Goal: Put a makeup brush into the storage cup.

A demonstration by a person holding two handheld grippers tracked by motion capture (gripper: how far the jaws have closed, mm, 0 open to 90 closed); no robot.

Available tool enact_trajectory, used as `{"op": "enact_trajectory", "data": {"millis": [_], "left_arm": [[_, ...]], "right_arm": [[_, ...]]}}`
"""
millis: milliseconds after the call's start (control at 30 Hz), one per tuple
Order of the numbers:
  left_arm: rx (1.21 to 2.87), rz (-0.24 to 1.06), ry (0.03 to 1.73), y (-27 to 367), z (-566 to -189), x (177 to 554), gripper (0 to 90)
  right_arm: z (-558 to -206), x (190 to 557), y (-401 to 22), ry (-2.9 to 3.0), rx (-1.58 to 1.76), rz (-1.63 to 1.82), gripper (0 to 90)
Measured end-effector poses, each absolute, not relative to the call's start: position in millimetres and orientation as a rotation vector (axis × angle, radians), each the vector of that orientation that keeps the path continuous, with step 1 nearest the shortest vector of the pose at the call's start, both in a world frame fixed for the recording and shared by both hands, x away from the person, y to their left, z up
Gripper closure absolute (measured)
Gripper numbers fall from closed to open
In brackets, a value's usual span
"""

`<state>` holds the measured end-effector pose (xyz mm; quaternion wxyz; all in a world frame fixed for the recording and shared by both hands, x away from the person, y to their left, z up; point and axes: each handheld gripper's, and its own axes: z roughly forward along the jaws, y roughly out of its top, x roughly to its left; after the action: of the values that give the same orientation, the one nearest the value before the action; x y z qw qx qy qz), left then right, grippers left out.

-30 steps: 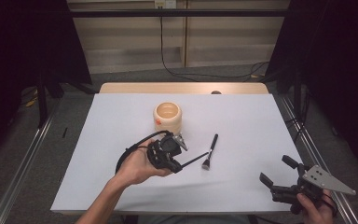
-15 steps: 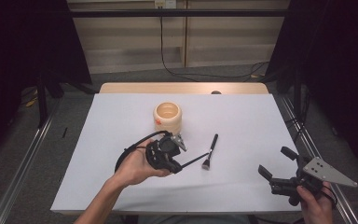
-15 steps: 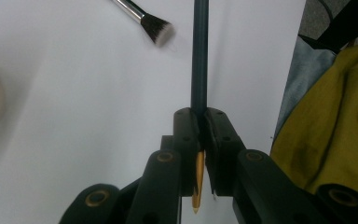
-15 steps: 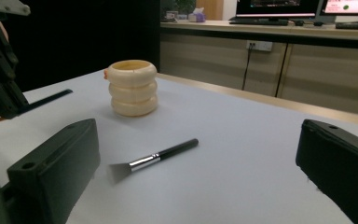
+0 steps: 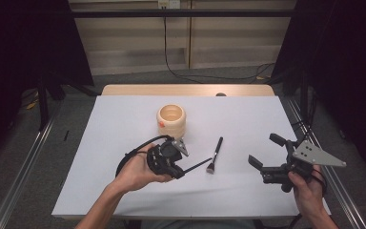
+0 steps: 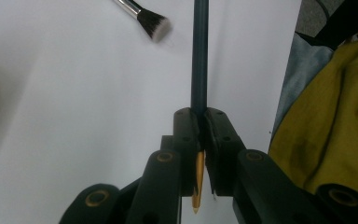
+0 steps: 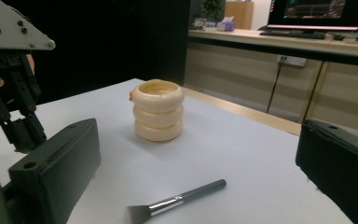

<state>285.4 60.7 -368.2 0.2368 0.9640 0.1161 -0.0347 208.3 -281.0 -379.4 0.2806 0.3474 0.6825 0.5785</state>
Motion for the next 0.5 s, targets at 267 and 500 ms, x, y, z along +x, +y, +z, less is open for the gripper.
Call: {"op": "enact_trajectory", "data": {"millis": [267, 500], "left_arm": [[2.644, -0.100, 0.305, 59.0, -369.9, 284.4, 83.8], [2.649, -0.107, 0.299, 58.5, -370.2, 284.1, 83.8]], "right_arm": [[-363.2, 222.9, -276.6, 1.798, 0.884, 1.586, 0.0], [-355.4, 236.9, -271.2, 1.820, 0.847, 1.591, 0.0]]}}
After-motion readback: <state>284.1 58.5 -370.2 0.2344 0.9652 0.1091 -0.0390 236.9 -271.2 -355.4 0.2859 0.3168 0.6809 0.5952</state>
